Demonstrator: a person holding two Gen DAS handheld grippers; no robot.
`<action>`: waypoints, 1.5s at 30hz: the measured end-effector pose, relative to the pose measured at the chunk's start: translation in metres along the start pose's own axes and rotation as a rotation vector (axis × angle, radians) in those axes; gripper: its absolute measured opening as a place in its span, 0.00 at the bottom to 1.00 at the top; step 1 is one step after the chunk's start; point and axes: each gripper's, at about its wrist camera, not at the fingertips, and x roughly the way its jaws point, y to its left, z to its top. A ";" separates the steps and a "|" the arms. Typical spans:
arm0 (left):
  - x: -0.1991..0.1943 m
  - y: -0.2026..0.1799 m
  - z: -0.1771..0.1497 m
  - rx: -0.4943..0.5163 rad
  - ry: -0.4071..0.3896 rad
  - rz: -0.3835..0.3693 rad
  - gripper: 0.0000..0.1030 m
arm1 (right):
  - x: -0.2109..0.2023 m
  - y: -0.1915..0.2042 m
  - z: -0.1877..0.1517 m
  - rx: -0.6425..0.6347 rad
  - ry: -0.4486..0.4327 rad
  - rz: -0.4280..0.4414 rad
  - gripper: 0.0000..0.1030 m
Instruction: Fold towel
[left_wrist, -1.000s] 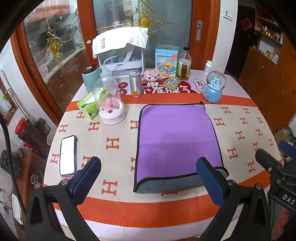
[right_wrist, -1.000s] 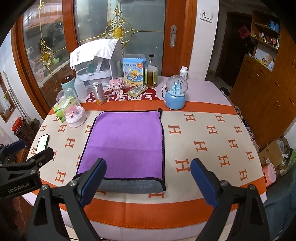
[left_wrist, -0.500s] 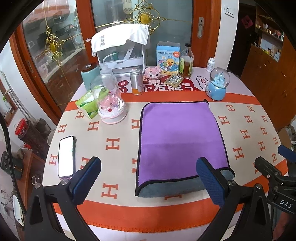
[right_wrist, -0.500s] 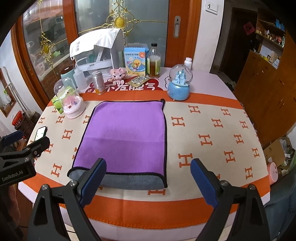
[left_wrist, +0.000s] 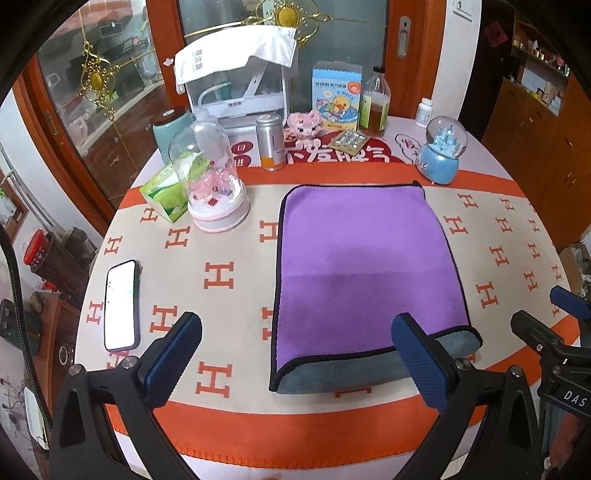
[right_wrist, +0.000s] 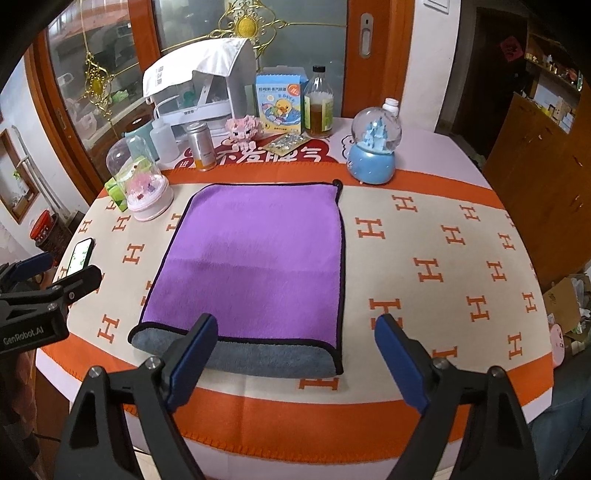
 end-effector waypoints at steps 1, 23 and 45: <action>0.004 0.001 -0.001 -0.001 0.006 0.000 0.99 | 0.003 0.000 0.000 -0.002 0.004 0.000 0.84; 0.071 0.015 -0.008 0.036 0.098 -0.010 0.99 | 0.069 -0.020 -0.013 -0.039 0.102 0.078 0.77; 0.131 0.031 -0.030 0.161 0.244 -0.183 0.95 | 0.120 -0.027 -0.029 -0.135 0.220 0.190 0.61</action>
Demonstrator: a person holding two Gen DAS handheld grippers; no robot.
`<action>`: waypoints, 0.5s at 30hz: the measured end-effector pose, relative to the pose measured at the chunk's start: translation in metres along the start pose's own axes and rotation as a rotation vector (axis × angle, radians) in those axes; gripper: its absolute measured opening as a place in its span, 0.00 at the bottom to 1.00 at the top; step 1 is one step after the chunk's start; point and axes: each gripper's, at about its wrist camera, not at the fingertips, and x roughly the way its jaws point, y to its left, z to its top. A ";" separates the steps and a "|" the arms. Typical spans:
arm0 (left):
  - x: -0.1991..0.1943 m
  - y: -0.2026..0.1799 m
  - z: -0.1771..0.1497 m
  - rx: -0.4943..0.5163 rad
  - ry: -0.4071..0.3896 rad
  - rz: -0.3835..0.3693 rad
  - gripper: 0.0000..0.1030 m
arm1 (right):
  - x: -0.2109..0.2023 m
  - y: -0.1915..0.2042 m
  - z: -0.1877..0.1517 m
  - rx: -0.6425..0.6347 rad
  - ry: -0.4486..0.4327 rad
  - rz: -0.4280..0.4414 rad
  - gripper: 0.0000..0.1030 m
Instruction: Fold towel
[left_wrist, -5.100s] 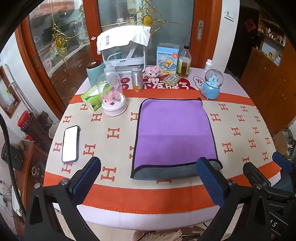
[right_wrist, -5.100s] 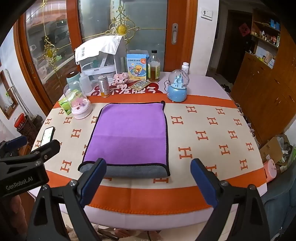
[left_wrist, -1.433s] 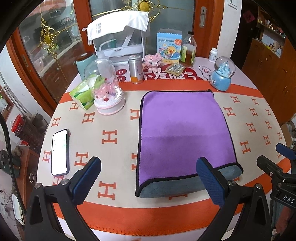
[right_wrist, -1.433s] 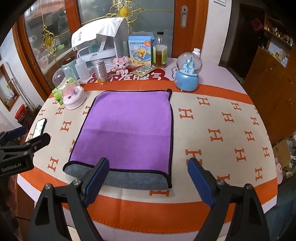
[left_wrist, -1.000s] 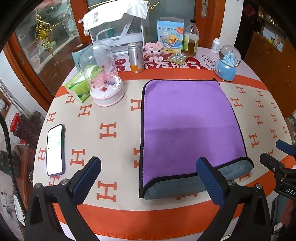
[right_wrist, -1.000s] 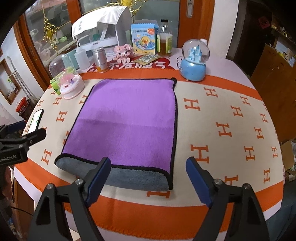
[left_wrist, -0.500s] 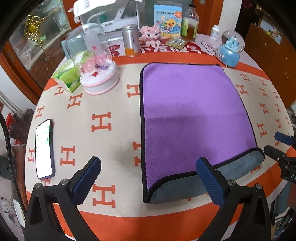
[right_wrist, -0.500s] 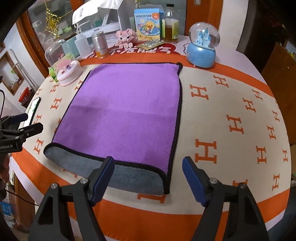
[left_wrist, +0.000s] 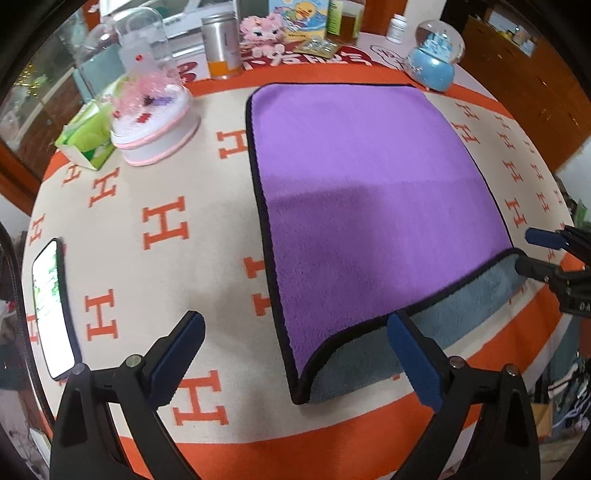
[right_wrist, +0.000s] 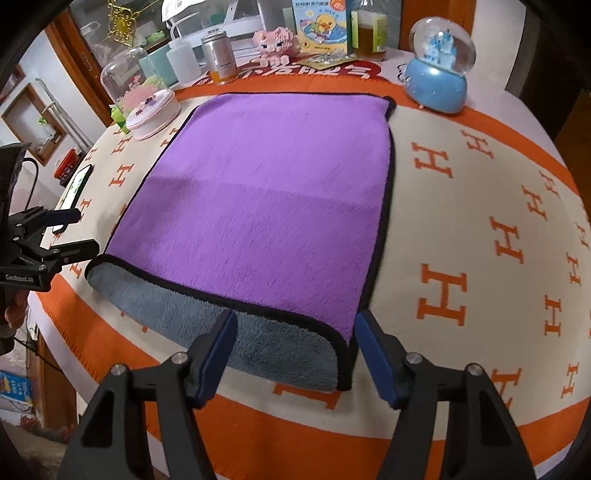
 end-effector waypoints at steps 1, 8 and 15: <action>0.001 0.001 0.000 0.003 0.003 -0.017 0.95 | 0.001 -0.001 0.000 -0.003 0.005 0.008 0.61; 0.009 0.008 -0.003 0.023 0.026 -0.091 0.91 | 0.008 -0.007 -0.002 -0.040 0.024 0.038 0.51; 0.018 0.010 -0.001 0.033 0.063 -0.158 0.77 | 0.015 -0.016 -0.002 -0.059 0.050 0.080 0.45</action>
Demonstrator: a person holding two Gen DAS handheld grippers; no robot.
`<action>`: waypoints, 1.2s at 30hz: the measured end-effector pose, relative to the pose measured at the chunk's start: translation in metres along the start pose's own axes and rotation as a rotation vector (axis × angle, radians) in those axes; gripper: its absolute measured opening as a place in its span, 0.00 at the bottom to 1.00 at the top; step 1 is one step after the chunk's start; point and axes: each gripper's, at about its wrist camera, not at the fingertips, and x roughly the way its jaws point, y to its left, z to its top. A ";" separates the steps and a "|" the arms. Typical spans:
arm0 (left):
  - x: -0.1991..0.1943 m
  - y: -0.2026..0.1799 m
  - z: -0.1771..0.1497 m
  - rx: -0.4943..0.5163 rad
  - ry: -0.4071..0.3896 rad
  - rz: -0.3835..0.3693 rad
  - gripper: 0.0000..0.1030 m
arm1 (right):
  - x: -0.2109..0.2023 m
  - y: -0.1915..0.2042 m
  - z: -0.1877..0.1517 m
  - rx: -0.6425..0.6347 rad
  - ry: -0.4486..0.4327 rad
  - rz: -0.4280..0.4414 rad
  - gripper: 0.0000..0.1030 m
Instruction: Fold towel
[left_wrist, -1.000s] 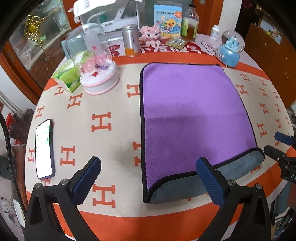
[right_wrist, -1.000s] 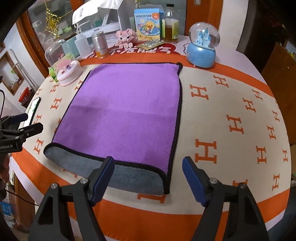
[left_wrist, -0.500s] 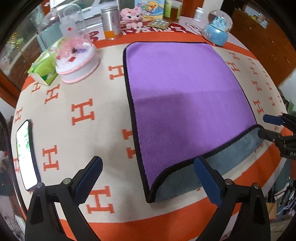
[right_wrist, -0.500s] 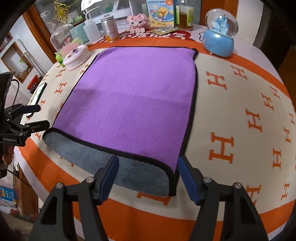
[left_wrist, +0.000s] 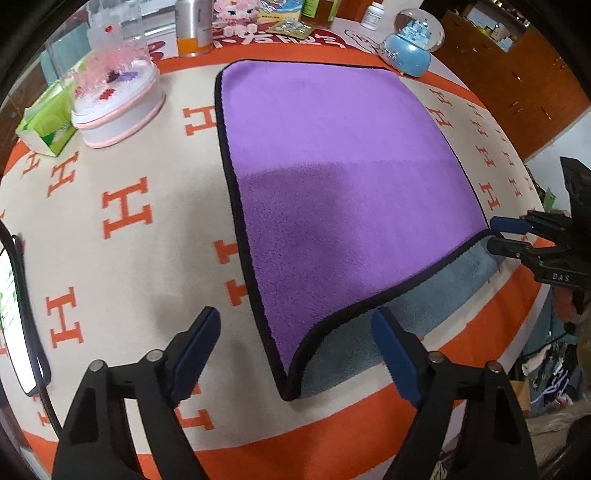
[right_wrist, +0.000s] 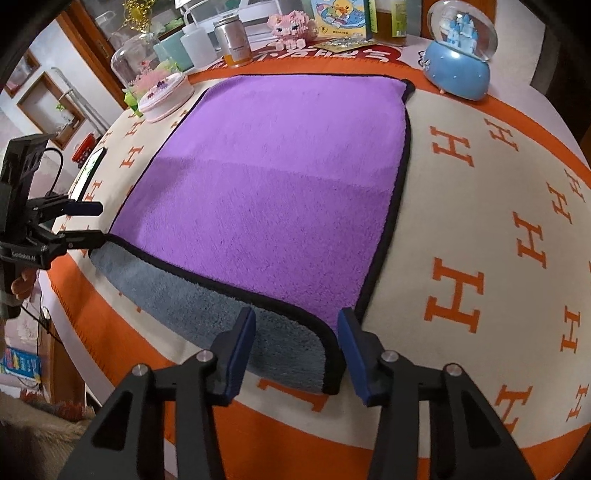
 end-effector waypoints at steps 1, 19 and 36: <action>0.001 -0.001 0.000 0.006 0.003 -0.002 0.77 | 0.000 -0.001 0.000 -0.004 0.003 0.000 0.45; 0.011 -0.009 0.002 0.063 0.052 -0.085 0.59 | 0.003 -0.012 -0.005 -0.053 0.006 -0.009 0.29; 0.014 -0.026 -0.004 0.110 0.115 -0.093 0.37 | -0.003 -0.002 -0.011 -0.101 0.005 -0.017 0.06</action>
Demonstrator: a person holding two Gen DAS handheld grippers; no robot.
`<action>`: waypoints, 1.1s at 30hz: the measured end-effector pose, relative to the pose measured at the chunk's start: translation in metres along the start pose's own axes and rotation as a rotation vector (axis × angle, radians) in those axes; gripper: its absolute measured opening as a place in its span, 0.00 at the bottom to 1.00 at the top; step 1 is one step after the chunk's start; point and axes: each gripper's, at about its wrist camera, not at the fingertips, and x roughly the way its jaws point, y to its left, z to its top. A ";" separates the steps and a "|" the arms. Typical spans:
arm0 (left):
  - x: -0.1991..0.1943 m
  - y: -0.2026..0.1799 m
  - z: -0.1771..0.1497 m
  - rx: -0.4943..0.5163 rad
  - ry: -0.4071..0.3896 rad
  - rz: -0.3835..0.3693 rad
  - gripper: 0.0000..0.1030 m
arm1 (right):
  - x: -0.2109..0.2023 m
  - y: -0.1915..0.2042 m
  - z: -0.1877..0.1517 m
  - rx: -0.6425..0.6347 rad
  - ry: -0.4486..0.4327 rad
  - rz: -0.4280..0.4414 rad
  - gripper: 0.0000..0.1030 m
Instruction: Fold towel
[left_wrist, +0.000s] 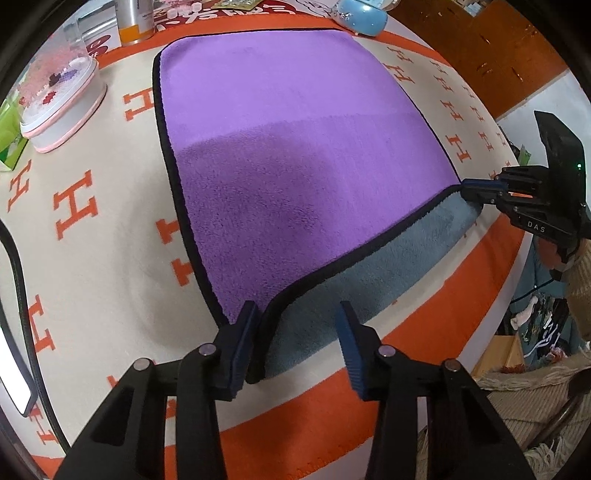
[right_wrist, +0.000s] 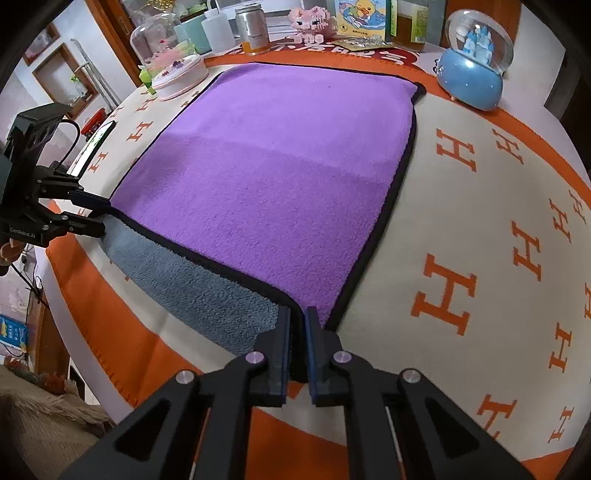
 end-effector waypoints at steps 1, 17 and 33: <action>0.000 -0.001 0.000 -0.001 0.001 0.004 0.31 | -0.001 0.001 -0.001 -0.005 -0.005 -0.005 0.06; -0.026 -0.017 0.001 0.019 -0.047 0.122 0.03 | -0.026 0.007 -0.002 0.027 -0.088 -0.046 0.05; -0.076 -0.016 0.041 -0.010 -0.227 0.255 0.03 | -0.061 -0.002 0.033 0.083 -0.218 -0.114 0.05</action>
